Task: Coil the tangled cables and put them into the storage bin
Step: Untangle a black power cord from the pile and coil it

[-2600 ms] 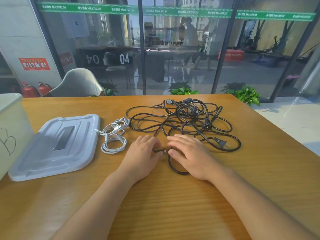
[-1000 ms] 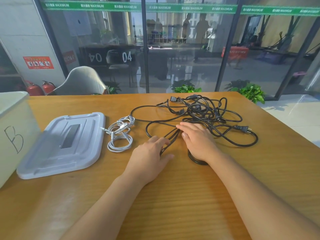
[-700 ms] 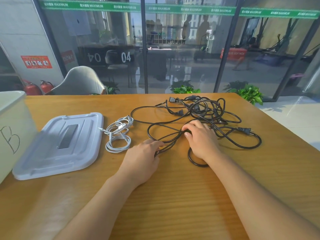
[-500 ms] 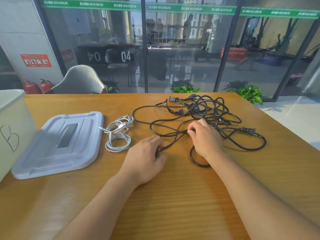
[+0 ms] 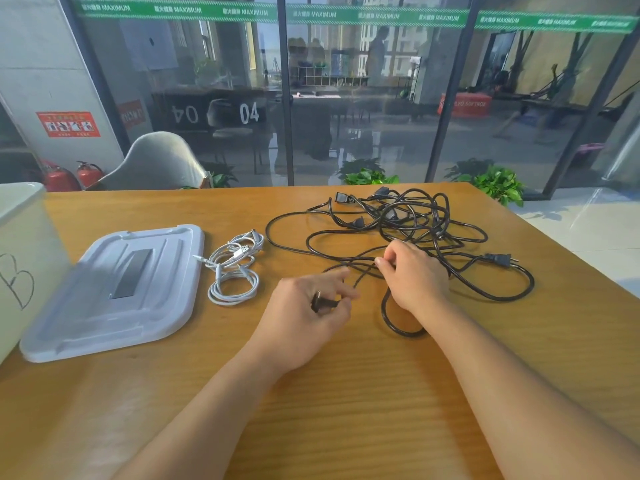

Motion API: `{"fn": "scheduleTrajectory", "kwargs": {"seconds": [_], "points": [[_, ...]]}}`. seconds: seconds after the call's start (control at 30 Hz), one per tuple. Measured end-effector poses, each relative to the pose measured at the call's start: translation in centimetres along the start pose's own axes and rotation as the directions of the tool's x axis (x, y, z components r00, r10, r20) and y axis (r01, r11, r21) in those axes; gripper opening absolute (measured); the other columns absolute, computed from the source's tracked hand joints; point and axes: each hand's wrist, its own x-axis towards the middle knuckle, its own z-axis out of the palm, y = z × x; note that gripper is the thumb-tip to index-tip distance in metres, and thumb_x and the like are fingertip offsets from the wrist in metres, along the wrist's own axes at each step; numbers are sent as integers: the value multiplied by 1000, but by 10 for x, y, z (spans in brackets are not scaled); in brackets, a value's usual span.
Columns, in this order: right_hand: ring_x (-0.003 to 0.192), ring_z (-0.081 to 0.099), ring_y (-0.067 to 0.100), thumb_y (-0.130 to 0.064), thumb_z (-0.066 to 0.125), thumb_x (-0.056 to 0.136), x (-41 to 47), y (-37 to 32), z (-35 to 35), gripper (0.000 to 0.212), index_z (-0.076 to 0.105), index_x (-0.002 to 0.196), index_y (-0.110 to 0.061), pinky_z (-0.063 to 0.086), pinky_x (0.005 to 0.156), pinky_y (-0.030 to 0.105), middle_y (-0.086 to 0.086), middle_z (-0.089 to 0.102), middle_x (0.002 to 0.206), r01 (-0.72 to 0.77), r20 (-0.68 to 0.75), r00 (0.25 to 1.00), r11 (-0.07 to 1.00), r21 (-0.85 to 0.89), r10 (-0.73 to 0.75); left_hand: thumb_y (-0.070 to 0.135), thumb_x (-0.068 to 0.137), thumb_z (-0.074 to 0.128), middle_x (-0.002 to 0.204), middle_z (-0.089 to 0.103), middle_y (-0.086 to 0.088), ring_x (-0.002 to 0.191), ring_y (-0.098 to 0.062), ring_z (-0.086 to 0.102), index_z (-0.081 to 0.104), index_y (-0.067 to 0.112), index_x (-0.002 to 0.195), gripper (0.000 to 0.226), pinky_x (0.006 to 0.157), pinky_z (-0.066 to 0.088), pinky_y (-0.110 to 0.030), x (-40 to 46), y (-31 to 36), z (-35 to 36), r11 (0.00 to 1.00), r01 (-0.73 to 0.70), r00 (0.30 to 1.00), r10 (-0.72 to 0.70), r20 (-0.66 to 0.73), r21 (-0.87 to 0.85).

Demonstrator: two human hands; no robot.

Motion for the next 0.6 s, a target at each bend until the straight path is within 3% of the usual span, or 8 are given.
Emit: {"fn": "scheduleTrajectory", "kwargs": {"seconds": [0.03, 0.1, 0.2, 0.3, 0.4, 0.5, 0.6], "points": [[71, 55, 13, -49, 50, 106, 0, 0, 1, 22, 53, 92, -31, 30, 49, 25, -14, 58, 92, 3, -1, 1000, 1000, -2, -3, 13, 90, 71, 88, 79, 4, 95, 7, 68, 57, 27, 55, 40, 72, 55, -26, 0, 2, 3, 1000, 27, 1000, -27, -3, -10], [70, 55, 12, -49, 50, 106, 1, -1, 1, 22, 54, 92, -32, 30, 49, 24, -14, 60, 92, 3, -7, 1000, 1000, -11, -3, 19, 83, 67, 63, 66, 0, 57, -5, 50, 63, 18, 62, 21, 55, 42, -27, 2, 7, 5, 997, 70, 995, -72, -68, -39], [71, 55, 13, -50, 50, 106, 1, -1, 2, 21, 53, 92, -34, 28, 50, 24, -14, 59, 92, -15, -23, 1000, 1000, -20, 15, 15, 83, 61, 50, 41, 9, 51, -11, 32, 43, 21, 63, 28, 49, 31, -27, 8, 13, 6, 994, 81, 970, -96, -221, -78], [68, 52, 14, -49, 50, 106, 1, -1, 3, 20, 52, 92, -34, 24, 49, 24, -14, 55, 92, -35, -40, 999, 999, -22, 34, 23, 93, 61, 50, 51, 9, 46, -15, 44, 45, 28, 82, 20, 46, 40, -32, 10, 10, 9, 984, 146, 971, -121, -205, 107], [69, 52, 15, -47, 49, 107, 1, 0, 3, 18, 51, 94, -34, 24, 48, 24, -14, 54, 95, -29, -41, 999, 1000, -10, 28, 33, 99, 58, 65, 62, 9, 60, -20, 62, 49, 33, 113, 17, 54, 54, -35, 9, 5, 12, 894, 164, 978, -93, -186, 417], [67, 51, 14, -46, 47, 107, -1, 1, 2, 16, 50, 96, -35, 24, 48, 23, -14, 53, 96, -2, -37, 999, 1000, -2, 1, 51, 98, 57, 101, 69, 11, 89, -24, 69, 42, 38, 145, 51, 65, 53, -34, 12, 0, 12, 768, 186, 982, -118, -149, 613], [66, 49, 13, -46, 46, 108, -2, 1, 2, 15, 52, 98, -36, 24, 48, 22, -15, 51, 96, 9, -32, 999, 1000, -1, -9, 74, 89, 54, 111, 70, 11, 97, -22, 70, 45, 37, 148, 70, 64, 49, -30, 20, -7, 13, 681, 226, 972, -207, -113, 696]]}}
